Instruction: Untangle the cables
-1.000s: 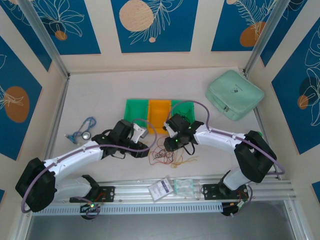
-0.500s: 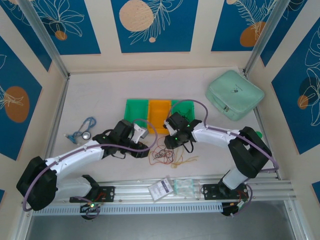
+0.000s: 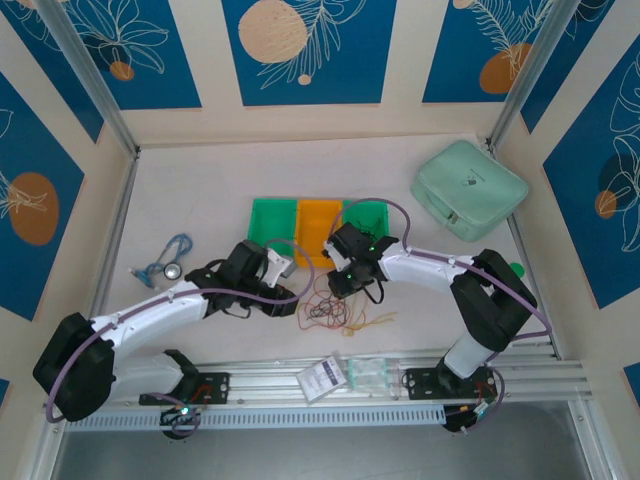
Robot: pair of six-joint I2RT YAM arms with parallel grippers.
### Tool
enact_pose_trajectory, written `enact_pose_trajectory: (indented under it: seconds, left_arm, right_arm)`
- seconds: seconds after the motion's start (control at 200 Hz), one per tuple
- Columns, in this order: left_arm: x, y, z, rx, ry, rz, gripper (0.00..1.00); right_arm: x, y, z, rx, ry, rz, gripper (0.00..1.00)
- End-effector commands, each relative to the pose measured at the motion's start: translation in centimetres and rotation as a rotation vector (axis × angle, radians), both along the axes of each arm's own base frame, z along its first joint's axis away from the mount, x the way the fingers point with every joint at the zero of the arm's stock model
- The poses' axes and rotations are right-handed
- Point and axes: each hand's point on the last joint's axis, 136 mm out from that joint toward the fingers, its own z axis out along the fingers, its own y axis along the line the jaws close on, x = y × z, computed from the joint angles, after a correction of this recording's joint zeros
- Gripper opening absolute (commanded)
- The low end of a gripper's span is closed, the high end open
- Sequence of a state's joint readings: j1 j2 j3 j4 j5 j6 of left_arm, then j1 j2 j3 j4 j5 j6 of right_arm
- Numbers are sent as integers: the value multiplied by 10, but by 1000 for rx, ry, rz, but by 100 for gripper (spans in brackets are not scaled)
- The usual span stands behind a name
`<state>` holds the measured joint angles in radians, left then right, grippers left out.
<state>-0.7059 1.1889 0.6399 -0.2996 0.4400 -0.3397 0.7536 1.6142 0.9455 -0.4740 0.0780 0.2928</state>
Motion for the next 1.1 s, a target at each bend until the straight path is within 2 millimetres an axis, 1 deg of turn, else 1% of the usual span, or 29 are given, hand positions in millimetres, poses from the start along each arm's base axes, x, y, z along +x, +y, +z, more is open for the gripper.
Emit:
enact_pose_trajectory:
  seconds: [0.0, 0.065, 0.195, 0.29, 0.375, 0.505, 0.66, 0.8, 0.96, 1.03, 1.095]
  left_arm:
    - [0, 3, -2, 0, 0, -2, 31]
    - [1, 3, -1, -3, -3, 0, 31]
    - [2, 2, 2, -11, -11, 0, 31]
    - [2, 2, 3, -14, -15, 3, 31]
    - [3, 2, 5, -18, -20, 6, 31]
    - [5, 1, 8, -26, -29, 8, 31]
    - [7, 0, 14, -40, -46, 11, 31]
    - [9, -4, 24, -75, -71, 8, 31]
    - [9, -6, 38, -116, -106, 4, 31]
    - [9, -7, 48, -152, -128, 6, 31]
    - [10, -12, 64, -208, -156, 1, 31]
  right_arm:
    - [-6, 4, 13, 14, 14, 36, 4]
    - [-8, 4, 19, 20, 10, 45, 0]
    - [-8, 4, 36, 37, -24, 50, 0]
    - [-9, 7, 59, 81, -69, 54, 0]
    - [-12, 8, 84, 125, -105, 55, 0]
    - [-19, 5, 119, 170, -156, 61, 0]
    - [-27, -1, 155, 224, -220, 61, 0]
    - [-32, -6, 185, 285, -280, 43, 0]
    - [-38, -10, 225, 395, -358, 34, 0]
    - [-42, -9, 241, 448, -387, 45, 0]
    - [-46, -9, 250, 478, -394, 62, 0]
